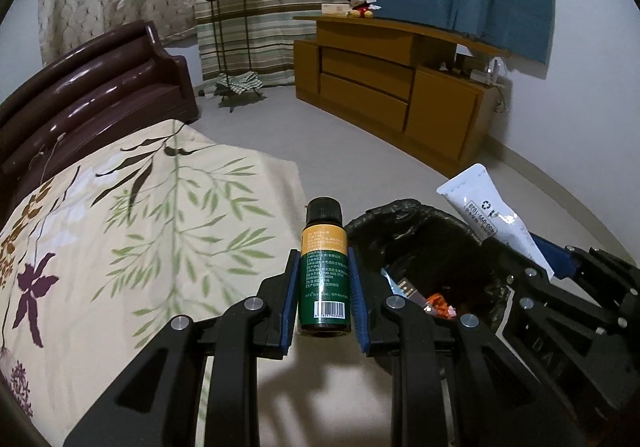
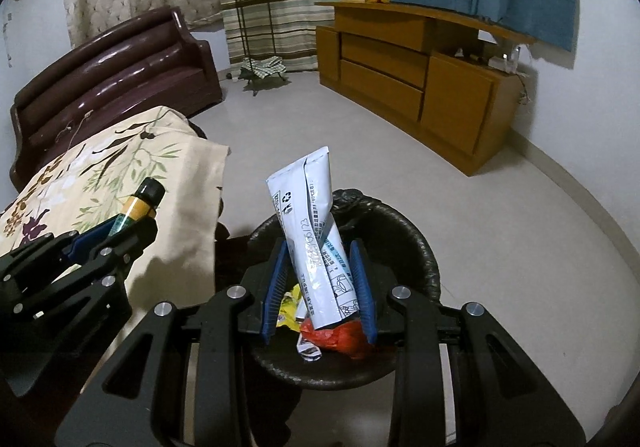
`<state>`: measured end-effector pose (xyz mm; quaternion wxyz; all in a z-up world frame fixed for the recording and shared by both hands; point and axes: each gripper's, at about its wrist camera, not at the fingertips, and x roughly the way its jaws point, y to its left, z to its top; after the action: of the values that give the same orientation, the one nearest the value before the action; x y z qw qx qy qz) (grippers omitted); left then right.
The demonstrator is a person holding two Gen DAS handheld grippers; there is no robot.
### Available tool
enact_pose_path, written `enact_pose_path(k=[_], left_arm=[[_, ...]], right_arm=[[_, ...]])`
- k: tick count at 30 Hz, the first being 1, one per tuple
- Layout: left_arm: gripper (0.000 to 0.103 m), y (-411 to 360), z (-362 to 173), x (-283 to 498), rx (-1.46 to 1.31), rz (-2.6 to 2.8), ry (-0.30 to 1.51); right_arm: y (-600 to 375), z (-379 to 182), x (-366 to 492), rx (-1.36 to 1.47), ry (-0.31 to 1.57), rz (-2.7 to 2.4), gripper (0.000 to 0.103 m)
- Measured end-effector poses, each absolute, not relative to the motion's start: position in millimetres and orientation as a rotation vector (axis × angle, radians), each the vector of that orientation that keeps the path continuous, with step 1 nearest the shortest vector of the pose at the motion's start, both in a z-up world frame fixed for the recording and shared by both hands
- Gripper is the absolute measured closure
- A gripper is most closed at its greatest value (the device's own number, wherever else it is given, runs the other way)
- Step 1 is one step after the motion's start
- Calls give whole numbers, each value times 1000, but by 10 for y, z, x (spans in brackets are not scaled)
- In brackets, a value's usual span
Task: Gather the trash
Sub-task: 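Open both grippers to drop the spray can and squeeze tube into the bin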
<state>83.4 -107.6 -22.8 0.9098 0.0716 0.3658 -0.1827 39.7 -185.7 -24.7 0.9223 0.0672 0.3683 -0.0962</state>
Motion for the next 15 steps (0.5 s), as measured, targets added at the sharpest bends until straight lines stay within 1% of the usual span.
enact_pose_path(k=[15], left_arm=[[79, -1278, -308, 928, 175, -395, 751]], right_arm=[[-2047, -320, 465, 166, 761, -245, 72]])
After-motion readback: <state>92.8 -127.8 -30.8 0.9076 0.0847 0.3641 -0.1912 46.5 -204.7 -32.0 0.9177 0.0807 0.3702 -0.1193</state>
